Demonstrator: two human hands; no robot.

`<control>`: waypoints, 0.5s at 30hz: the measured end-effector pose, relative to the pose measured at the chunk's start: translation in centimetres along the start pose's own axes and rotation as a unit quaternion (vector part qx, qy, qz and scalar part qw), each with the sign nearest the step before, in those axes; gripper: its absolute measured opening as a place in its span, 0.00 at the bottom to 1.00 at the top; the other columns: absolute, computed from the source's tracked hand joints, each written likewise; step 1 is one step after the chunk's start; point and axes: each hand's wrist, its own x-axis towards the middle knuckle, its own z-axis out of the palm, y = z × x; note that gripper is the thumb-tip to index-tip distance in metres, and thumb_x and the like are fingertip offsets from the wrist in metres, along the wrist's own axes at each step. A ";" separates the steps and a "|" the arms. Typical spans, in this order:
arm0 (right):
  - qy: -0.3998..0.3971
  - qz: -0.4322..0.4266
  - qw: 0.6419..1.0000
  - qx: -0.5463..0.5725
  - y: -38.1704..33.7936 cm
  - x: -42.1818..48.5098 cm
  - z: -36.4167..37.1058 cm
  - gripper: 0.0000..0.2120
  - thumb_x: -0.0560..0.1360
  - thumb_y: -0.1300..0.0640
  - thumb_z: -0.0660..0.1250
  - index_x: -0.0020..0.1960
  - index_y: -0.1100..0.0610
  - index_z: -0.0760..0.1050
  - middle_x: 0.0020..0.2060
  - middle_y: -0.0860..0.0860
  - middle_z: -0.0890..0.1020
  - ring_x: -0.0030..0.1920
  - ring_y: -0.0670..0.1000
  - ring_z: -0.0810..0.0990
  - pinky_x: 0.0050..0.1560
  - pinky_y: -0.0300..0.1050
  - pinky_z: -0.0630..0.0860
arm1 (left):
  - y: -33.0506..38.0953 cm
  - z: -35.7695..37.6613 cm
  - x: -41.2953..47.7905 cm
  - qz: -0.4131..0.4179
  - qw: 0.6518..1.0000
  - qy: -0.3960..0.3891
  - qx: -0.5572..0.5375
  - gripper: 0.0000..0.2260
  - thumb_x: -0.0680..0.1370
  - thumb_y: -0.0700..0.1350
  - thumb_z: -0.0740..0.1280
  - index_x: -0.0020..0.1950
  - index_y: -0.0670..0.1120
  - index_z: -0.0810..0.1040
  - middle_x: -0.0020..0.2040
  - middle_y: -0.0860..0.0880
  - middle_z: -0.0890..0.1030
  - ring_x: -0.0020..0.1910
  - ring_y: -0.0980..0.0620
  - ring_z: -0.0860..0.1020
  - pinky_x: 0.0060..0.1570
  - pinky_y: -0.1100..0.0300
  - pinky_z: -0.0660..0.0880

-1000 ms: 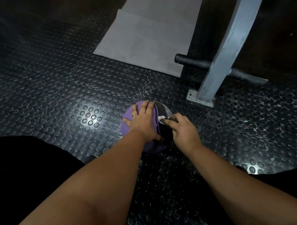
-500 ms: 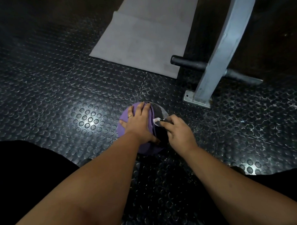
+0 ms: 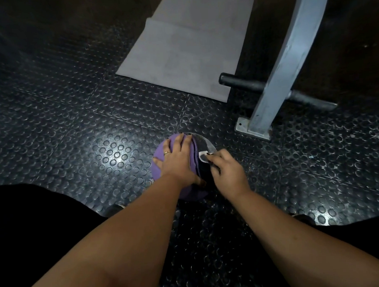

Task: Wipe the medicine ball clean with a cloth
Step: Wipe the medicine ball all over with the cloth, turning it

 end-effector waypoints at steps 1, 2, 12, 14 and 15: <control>0.011 0.019 1.000 -0.006 0.5 0.1 -0.2 0.16 0.75 0.64 0.64 0.60 0.54 0.79 0.49 0.50 0.75 0.46 0.53 0.78 0.49 0.45 0.77 | 0.1 -0.1 -0.1 -0.001 1.000 -0.002 0.001 0.63 0.58 0.61 0.82 0.81 0.58 0.43 0.80 0.59 0.42 0.79 0.41 0.39 0.66 0.20 0.49; 0.017 0.041 0.999 -0.008 0.6 0.2 -0.2 0.15 0.75 0.63 0.64 0.60 0.56 0.79 0.49 0.50 0.75 0.46 0.54 0.78 0.49 0.46 0.77 | 0.2 -0.1 -0.1 -0.004 1.000 -0.001 0.001 0.63 0.58 0.61 0.82 0.81 0.58 0.43 0.80 0.60 0.42 0.79 0.41 0.39 0.66 0.20 0.49; 0.062 0.062 0.995 0.044 -0.9 1.2 0.9 0.11 0.76 0.60 0.65 0.57 0.56 0.81 0.49 0.53 0.79 0.45 0.51 0.78 0.47 0.35 0.70 | 2.0 1.2 -0.4 -0.084 0.995 0.044 -0.035 0.56 0.67 0.60 0.78 0.81 0.55 0.41 0.80 0.56 0.42 0.79 0.39 0.40 0.64 0.19 0.50; 0.050 0.038 0.997 0.051 -1.5 1.3 1.3 0.11 0.76 0.61 0.65 0.57 0.57 0.81 0.50 0.52 0.79 0.47 0.50 0.78 0.49 0.36 0.72 | 2.3 1.3 -0.2 -0.093 0.993 0.051 -0.045 0.49 0.73 0.57 0.73 0.81 0.55 0.41 0.81 0.55 0.41 0.79 0.38 0.40 0.65 0.19 0.51; 0.048 0.028 0.997 0.058 -1.6 1.4 1.3 0.11 0.76 0.61 0.65 0.56 0.57 0.81 0.50 0.52 0.79 0.47 0.50 0.78 0.50 0.37 0.73 | 2.3 1.3 -0.1 -0.096 0.993 0.050 -0.048 0.48 0.73 0.56 0.72 0.81 0.55 0.41 0.81 0.54 0.41 0.79 0.38 0.40 0.65 0.19 0.51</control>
